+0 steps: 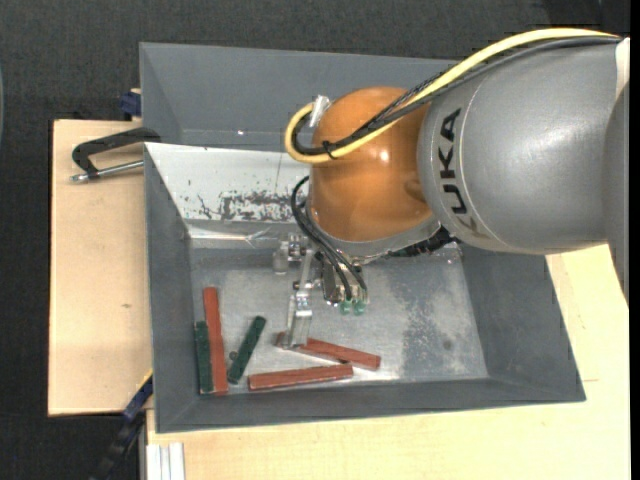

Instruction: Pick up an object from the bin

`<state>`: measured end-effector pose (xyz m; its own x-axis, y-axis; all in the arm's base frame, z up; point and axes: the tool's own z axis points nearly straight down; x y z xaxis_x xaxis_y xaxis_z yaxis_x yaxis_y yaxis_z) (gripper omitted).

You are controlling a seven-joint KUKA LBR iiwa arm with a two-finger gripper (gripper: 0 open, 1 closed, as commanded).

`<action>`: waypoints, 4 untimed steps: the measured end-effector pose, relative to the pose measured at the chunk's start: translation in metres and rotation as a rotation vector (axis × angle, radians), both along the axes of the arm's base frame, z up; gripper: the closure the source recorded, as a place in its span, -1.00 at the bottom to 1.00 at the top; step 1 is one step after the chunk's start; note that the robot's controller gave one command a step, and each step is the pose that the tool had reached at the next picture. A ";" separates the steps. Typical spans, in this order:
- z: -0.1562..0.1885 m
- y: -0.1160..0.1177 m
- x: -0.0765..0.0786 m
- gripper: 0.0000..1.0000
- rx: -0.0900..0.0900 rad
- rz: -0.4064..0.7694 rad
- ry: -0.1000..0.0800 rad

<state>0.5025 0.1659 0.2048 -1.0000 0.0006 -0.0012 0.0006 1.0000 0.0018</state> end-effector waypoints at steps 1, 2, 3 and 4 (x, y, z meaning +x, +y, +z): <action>0.000 0.000 0.000 -1.00 0.000 0.000 0.000; -0.051 -0.005 0.004 -1.00 0.002 -0.013 -0.007; -0.088 -0.064 0.009 -1.00 0.000 -0.162 0.002; -0.100 -0.037 0.013 -1.00 -0.003 -0.061 -0.003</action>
Offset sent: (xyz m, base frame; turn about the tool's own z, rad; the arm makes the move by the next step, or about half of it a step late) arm 0.0054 -0.0146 -0.1229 0.0332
